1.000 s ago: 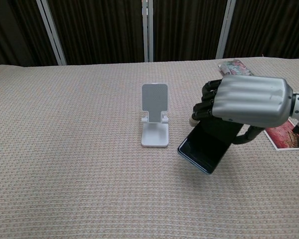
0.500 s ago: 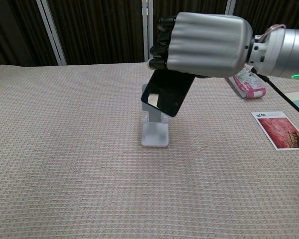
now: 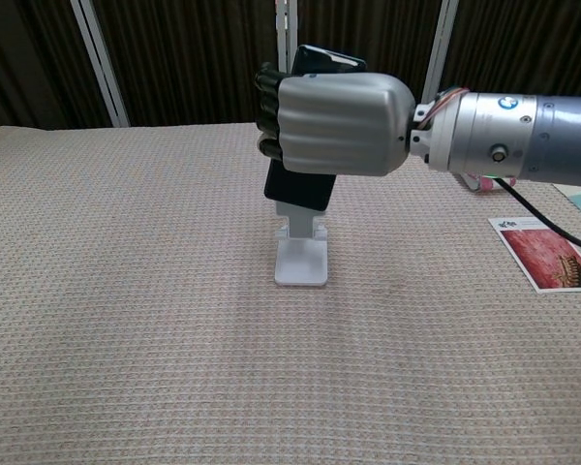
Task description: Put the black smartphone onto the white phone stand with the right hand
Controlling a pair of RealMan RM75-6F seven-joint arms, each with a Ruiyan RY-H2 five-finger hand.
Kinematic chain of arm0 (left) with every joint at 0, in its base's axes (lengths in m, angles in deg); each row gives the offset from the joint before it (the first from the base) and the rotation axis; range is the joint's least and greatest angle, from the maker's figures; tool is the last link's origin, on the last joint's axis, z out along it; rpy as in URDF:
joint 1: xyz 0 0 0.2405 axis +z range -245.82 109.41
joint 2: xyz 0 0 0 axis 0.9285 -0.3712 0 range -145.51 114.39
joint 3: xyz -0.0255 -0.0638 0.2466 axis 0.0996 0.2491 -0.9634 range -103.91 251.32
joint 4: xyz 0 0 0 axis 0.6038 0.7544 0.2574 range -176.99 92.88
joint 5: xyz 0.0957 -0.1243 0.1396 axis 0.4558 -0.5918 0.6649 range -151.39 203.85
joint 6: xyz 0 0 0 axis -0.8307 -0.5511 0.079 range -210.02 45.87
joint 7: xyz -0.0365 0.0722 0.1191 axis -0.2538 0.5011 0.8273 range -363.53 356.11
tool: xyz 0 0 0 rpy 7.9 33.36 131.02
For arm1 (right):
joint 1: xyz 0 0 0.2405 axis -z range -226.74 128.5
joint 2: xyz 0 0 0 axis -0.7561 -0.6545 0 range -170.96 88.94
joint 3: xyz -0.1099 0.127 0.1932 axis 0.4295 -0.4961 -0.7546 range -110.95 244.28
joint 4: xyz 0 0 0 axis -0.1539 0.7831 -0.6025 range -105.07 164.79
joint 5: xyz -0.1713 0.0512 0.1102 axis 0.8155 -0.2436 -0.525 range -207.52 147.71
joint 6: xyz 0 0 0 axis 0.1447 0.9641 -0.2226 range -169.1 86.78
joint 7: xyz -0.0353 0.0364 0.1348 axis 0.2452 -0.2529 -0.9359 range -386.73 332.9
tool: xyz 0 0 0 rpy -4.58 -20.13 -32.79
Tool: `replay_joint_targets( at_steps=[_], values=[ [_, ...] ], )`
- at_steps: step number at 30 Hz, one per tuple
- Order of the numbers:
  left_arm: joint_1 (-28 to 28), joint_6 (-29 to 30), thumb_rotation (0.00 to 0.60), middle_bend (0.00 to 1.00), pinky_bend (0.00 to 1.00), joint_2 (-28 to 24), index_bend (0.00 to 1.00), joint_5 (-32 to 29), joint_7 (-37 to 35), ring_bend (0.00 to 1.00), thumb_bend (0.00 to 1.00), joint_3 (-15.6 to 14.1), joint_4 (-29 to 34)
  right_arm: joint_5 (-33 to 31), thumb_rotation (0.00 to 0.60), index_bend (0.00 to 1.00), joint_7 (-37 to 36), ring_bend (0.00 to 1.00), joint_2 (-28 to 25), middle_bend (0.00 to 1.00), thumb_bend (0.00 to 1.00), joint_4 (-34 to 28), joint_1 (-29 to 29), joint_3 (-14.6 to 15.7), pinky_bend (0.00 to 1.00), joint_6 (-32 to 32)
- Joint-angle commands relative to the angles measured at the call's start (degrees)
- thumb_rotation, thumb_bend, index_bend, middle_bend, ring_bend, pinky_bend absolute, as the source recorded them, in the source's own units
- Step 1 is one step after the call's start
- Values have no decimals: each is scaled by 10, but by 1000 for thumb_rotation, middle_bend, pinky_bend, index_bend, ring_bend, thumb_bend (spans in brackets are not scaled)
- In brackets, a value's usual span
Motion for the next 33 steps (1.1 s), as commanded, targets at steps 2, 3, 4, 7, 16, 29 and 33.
replay_joint_targets(
  at_steps=[2, 3, 4, 7, 16, 29, 33],
  values=[
    [-1, -2, 600, 0, 0, 1, 0, -2, 2, 0, 0, -1, -1, 4, 600, 462, 5, 409, 8, 499, 104, 13, -4, 12, 282, -13],
    [-1, -3, 600, 0, 0, 1, 0, -2, 3, 0, 0, -1, -1, 5, 600, 462, 7, 408, 11, 498, 105, 18, -6, 15, 273, -15],
    [-2, -4, 600, 0, 0, 2, 0, -3, 4, 0, 0, -1, -1, 5, 600, 462, 9, 406, 14, 498, 106, 22, -6, 16, 264, -16],
    [-2, -4, 600, 0, 0, 2, 0, -4, 5, 0, 0, -1, -1, 4, 600, 461, 16, 400, 21, 493, 108, 33, -9, 17, 252, -16],
    [-4, -7, 600, 0, 0, 4, 0, -9, 6, 0, 0, 0, -4, 18, 600, 462, 24, 379, 29, 475, 116, 49, -22, 32, 202, -24],
    [-8, -13, 600, 0, 0, 8, 0, -22, 10, 0, 0, 3, -11, 28, 600, 463, 2, 359, 39, 461, 121, 76, -46, 50, 195, -39],
    [-8, -12, 600, 0, 0, 8, 0, -22, 12, 0, 0, 3, -11, 25, 600, 405, -4, 315, 41, 391, 113, 83, -44, 54, 163, -36]
  ],
)
